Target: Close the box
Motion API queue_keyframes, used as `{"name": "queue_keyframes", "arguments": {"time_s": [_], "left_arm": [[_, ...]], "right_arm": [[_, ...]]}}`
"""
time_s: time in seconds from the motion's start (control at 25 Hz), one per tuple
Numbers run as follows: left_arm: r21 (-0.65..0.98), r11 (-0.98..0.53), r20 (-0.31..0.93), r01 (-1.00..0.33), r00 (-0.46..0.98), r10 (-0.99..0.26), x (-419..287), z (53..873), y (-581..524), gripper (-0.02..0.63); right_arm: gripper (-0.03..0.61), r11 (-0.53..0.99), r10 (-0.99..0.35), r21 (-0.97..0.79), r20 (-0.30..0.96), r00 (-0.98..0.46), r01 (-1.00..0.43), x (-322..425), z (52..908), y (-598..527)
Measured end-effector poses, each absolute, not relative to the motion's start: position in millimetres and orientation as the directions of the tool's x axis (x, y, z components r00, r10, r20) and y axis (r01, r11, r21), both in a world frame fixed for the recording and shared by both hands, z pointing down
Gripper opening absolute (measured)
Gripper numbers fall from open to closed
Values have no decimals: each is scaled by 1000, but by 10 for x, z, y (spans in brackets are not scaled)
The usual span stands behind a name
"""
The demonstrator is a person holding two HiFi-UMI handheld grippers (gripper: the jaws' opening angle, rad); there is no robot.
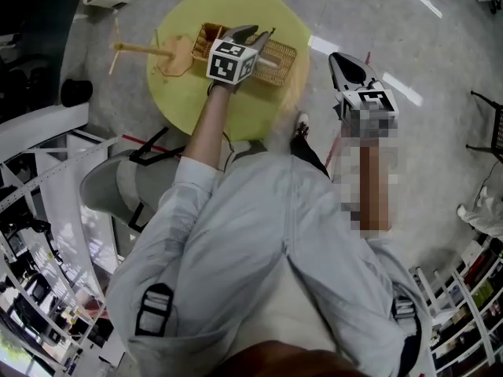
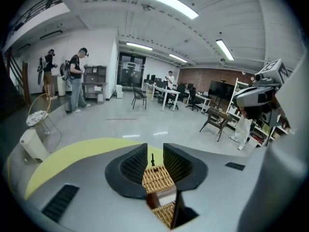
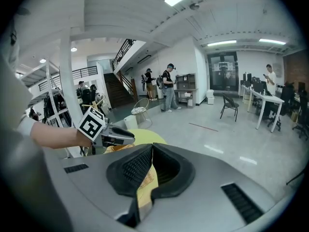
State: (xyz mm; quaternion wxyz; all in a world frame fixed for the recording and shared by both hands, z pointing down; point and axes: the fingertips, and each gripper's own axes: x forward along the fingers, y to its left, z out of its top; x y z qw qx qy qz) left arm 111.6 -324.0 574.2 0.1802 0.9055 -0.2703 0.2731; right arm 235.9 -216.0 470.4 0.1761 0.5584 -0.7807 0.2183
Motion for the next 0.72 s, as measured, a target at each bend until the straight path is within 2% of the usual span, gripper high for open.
{"name": "queue_keyframes", "arguments": {"time_s": [0.08,0.2,0.72], "left_arm": [[157,-791,562,-592,712,-421,1014,5549,-3190,79],[120,-794,511,-596,723,-466,854,5217,-3102,46],[-67,-751,346,-657,691,-635,89,3982,-2650,32]], "right_arm": [[25,286,-811,-117,498,-305,-951,2355,4563,-2151],[25,293,-834,-72,468,-291,-953,2326,4343,-2153],[24,376,-878,104,357,-318,-921,1924,3521,-2126]]}}
